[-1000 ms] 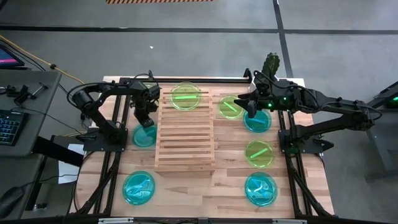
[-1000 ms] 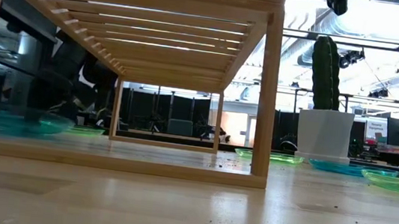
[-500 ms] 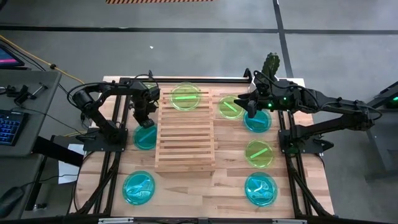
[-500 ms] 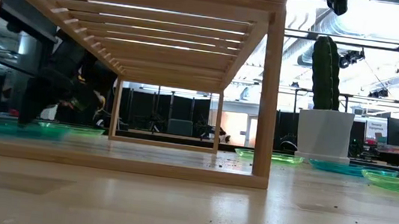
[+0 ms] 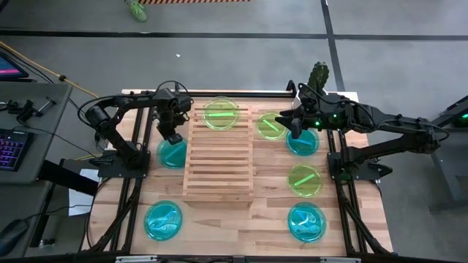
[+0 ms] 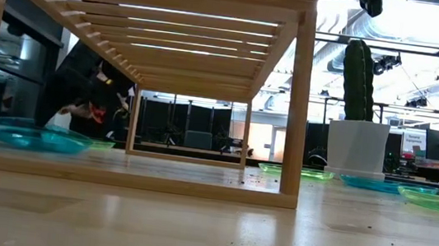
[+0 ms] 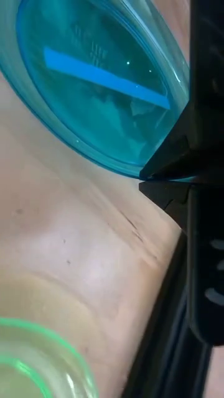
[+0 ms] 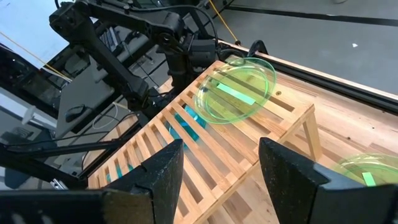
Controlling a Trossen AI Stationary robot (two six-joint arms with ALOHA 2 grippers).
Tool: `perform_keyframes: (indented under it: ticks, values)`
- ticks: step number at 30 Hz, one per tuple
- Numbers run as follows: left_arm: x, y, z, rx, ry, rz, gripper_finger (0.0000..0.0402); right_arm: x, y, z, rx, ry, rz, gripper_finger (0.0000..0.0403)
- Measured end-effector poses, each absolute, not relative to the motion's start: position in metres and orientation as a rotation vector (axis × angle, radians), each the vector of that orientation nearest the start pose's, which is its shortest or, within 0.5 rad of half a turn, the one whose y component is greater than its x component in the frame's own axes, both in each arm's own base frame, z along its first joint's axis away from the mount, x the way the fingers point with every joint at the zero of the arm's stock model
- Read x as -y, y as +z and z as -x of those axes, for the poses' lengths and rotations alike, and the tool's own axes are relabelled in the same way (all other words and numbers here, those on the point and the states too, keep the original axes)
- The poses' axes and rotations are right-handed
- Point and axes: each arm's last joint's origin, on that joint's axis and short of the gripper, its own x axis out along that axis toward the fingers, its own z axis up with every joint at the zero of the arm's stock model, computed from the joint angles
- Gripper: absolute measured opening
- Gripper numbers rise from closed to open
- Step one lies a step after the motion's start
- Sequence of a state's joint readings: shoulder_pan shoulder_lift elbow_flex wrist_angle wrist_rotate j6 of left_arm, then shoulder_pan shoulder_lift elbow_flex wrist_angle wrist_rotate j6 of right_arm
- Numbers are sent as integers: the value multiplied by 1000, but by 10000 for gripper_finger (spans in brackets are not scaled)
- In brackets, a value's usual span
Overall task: Place and stack plates onto a shelf
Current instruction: Put the top left blue plate on the shelf
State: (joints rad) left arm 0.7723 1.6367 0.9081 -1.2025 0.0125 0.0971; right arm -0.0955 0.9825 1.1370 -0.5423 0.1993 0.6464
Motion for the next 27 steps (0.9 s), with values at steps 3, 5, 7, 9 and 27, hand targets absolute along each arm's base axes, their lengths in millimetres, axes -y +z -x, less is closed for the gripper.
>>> perform_keyframes:
  ticks: [3, 5, 7, 9, 27]
  values:
    - [-157, 160, -161, -1854, 431, 678, 0, 24, 384, -194, -284, -403, -596, 193]
    - [-157, 160, -160, -1877, 458, 669, 0, 24, 384, -194, -285, -402, -592, 193]
    - [-157, 161, -158, -1895, 485, 663, 0, 24, 384, -194, -285, -402, -591, 193]
    - [-157, 161, -158, -1899, 488, 664, 0, 24, 384, -194, -286, -401, -588, 193]
    - [-161, 175, -143, -1860, 536, 715, 0, 24, 384, -194, -286, -401, -584, 193]
